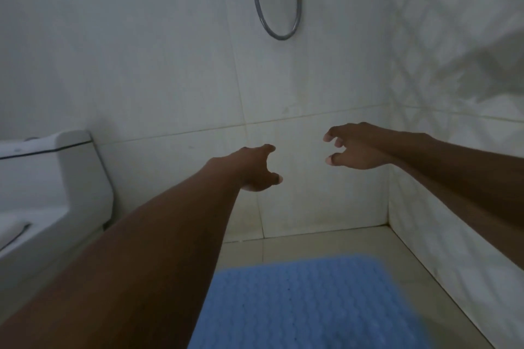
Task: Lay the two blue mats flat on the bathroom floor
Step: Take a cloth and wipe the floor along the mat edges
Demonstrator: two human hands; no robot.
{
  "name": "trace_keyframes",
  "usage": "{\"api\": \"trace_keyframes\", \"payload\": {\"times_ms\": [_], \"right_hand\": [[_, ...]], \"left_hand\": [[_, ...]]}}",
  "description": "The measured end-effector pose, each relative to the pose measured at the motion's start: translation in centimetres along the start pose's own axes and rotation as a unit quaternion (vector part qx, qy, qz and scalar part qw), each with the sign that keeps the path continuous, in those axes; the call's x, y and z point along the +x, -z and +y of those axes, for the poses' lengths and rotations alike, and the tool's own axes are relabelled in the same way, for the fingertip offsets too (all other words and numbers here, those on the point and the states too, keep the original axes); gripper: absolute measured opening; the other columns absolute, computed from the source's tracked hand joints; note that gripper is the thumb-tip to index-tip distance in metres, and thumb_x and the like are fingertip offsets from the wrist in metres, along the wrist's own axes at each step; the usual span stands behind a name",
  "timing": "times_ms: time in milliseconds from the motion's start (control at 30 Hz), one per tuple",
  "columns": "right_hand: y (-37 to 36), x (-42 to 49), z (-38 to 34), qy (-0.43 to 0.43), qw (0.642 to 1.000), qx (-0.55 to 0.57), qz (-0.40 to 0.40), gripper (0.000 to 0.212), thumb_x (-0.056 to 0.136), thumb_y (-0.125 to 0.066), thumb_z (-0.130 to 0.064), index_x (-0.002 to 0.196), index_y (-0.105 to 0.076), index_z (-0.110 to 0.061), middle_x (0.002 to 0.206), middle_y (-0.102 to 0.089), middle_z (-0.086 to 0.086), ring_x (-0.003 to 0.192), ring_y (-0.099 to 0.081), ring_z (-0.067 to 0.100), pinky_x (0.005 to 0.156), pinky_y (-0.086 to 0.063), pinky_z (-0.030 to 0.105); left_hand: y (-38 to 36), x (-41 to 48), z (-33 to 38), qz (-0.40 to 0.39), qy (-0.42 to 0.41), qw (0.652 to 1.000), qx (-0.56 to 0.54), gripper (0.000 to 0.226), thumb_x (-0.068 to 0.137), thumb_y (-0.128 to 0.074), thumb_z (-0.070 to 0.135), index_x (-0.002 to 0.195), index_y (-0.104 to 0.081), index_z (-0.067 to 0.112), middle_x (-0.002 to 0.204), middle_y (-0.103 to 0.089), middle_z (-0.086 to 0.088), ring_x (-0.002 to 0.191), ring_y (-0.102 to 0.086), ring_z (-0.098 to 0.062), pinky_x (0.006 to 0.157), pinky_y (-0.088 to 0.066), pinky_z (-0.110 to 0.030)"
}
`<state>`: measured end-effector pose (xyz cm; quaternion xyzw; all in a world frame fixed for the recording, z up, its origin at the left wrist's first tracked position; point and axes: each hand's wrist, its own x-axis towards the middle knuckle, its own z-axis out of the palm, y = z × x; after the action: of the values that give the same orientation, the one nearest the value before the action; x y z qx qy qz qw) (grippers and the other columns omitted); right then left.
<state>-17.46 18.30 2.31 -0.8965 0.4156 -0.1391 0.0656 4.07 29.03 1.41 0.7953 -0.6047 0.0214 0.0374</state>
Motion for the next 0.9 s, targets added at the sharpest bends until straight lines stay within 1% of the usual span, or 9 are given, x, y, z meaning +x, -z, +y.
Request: {"api": "trace_keyframes", "payload": {"times_ms": [133, 200, 267, 367, 467, 567, 667, 767, 900], "right_hand": [[-0.2, 1.5, 0.2, 0.010, 1.000, -0.002, -0.018, 0.061, 0.089, -0.063, -0.048, 0.142, -0.043, -0.026, 0.140, -0.054, 0.002, 0.124, -0.053, 0.021, 0.094, -0.037, 0.026], [2.1, 2.6, -0.2, 0.006, 0.999, -0.002, -0.049, 0.063, 0.089, -0.063, -0.048, 0.144, -0.041, -0.026, 0.141, -0.053, 0.003, 0.120, -0.053, 0.019, 0.094, -0.037, 0.024], [6.5, 4.0, -0.9, -0.012, 0.997, -0.002, -0.081, 0.064, 0.089, -0.064, -0.048, 0.144, -0.040, -0.027, 0.140, -0.052, 0.004, 0.114, -0.053, 0.017, 0.096, -0.041, 0.026], [16.5, 7.0, -2.6, -0.036, 0.994, -0.009, -0.098, 0.065, 0.088, -0.065, -0.047, 0.144, -0.040, -0.027, 0.137, -0.054, 0.006, 0.115, -0.056, 0.021, 0.102, -0.046, 0.034], [30.0, 10.6, -4.8, -0.052, 0.994, -0.003, -0.092, 0.066, 0.087, -0.065, -0.047, 0.145, -0.039, -0.028, 0.141, -0.051, 0.008, 0.118, -0.057, 0.023, 0.104, -0.046, 0.037], [44.7, 13.3, -7.2, -0.062, 0.994, -0.001, -0.088, 0.066, 0.090, -0.062, -0.047, 0.147, -0.036, -0.026, 0.145, -0.048, 0.007, 0.122, -0.055, 0.023, 0.104, -0.045, 0.033], [58.0, 14.8, -8.7, -0.074, 0.995, 0.009, -0.070, 0.063, 0.090, -0.060, -0.048, 0.145, -0.039, -0.026, 0.143, -0.051, 0.005, 0.122, -0.055, 0.021, 0.098, -0.045, 0.028], [68.1, 14.1, -8.8, -0.087, 0.994, 0.012, -0.066, 0.061, 0.088, -0.062, -0.052, 0.140, -0.044, -0.026, 0.138, -0.054, 0.003, 0.117, -0.056, 0.019, 0.095, -0.045, 0.027], [76.2, 11.8, -7.6, -0.133, 0.990, -0.004, -0.043, 0.059, 0.087, -0.063, -0.053, 0.137, -0.048, -0.025, 0.139, -0.052, 0.003, 0.119, -0.054, 0.019, 0.093, -0.043, 0.027]], "left_hand": [[0.4, 1.3, -0.5, -0.018, -0.015, 1.000, 0.008, 0.086, 0.093, -0.060, 0.059, 0.161, -0.014, 0.035, 0.163, -0.034, -0.007, 0.146, -0.037, -0.033, 0.116, -0.035, -0.056], [3.1, 2.3, -0.7, -0.041, -0.017, 0.999, 0.007, 0.086, 0.093, -0.061, 0.059, 0.161, -0.013, 0.036, 0.164, -0.033, -0.007, 0.147, -0.037, -0.032, 0.116, -0.035, -0.055], [7.9, 3.3, -0.8, -0.073, -0.015, 0.997, 0.007, 0.086, 0.093, -0.060, 0.059, 0.161, -0.012, 0.036, 0.165, -0.032, -0.007, 0.147, -0.036, -0.032, 0.117, -0.034, -0.055], [18.3, 5.1, -0.8, -0.098, -0.008, 0.995, 0.010, 0.087, 0.091, -0.060, 0.063, 0.160, -0.013, 0.039, 0.166, -0.030, -0.005, 0.148, -0.036, -0.031, 0.117, -0.034, -0.056], [31.8, 7.6, -0.2, -0.096, -0.004, 0.995, 0.010, 0.087, 0.090, -0.059, 0.065, 0.159, -0.014, 0.039, 0.165, -0.031, -0.004, 0.148, -0.036, -0.031, 0.116, -0.035, -0.056], [46.6, 9.7, 1.8, -0.085, -0.010, 0.996, 0.015, 0.086, 0.092, -0.059, 0.063, 0.160, -0.015, 0.035, 0.166, -0.031, -0.005, 0.148, -0.035, -0.030, 0.118, -0.035, -0.053], [59.7, 11.1, 5.7, -0.064, -0.024, 0.998, 0.014, 0.084, 0.093, -0.060, 0.060, 0.160, -0.019, 0.032, 0.164, -0.033, -0.005, 0.147, -0.038, -0.029, 0.117, -0.036, -0.050], [68.5, 11.9, 10.4, -0.059, -0.059, 0.996, 0.005, 0.083, 0.091, -0.061, 0.061, 0.160, -0.024, 0.031, 0.163, -0.036, -0.007, 0.146, -0.040, -0.030, 0.117, -0.036, -0.051], [74.2, 12.7, 16.2, -0.048, -0.109, 0.993, 0.017, 0.082, 0.089, -0.062, 0.064, 0.157, -0.031, 0.031, 0.162, -0.037, -0.006, 0.146, -0.039, -0.030, 0.118, -0.033, -0.052]]}}
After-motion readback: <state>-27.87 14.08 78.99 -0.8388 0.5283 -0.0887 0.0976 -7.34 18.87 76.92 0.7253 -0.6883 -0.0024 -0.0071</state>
